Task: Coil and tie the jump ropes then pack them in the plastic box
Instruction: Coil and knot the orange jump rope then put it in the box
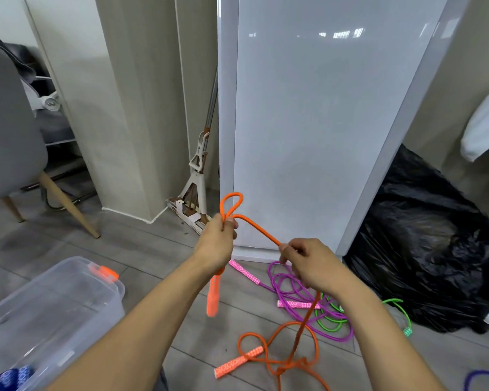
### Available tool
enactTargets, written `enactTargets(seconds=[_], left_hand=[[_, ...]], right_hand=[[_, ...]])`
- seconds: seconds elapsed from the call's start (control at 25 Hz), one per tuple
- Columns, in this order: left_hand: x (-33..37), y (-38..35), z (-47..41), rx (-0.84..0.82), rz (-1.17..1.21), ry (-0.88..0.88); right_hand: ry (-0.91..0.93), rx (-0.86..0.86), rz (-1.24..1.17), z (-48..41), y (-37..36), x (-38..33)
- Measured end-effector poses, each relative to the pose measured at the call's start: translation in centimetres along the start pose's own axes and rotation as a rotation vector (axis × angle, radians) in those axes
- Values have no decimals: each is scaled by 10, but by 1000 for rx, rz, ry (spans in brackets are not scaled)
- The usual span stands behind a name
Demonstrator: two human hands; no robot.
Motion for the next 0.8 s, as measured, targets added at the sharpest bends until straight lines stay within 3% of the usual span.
enactTargets(seconds=[0.16, 0.24, 0.36, 0.44, 0.68, 0.8], left_hand=[[1, 14, -4, 201, 293, 73], [2, 13, -3, 215, 391, 107], [9, 5, 4, 104, 501, 112], [16, 1, 11, 29, 540, 96], [15, -15, 19, -84, 587, 104], [14, -17, 18, -105, 543, 94]], right_hand=[[-34, 114, 157, -1, 17, 4], [20, 223, 76, -1, 19, -1], [158, 343, -169, 2, 5, -15], [212, 363, -196, 5, -9, -26], [189, 227, -231, 9, -36, -40], [164, 273, -322, 10, -41, -39]])
Point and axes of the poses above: each hand's wrist, its own z-axis away from the middle knuckle, its own y-axis out of the back of the hand, x = y × z, the point moved 3 cm from there along -z, towards the middle knuckle, and after that the axes turned 2 degrees about -y, right-handed, at the moved point
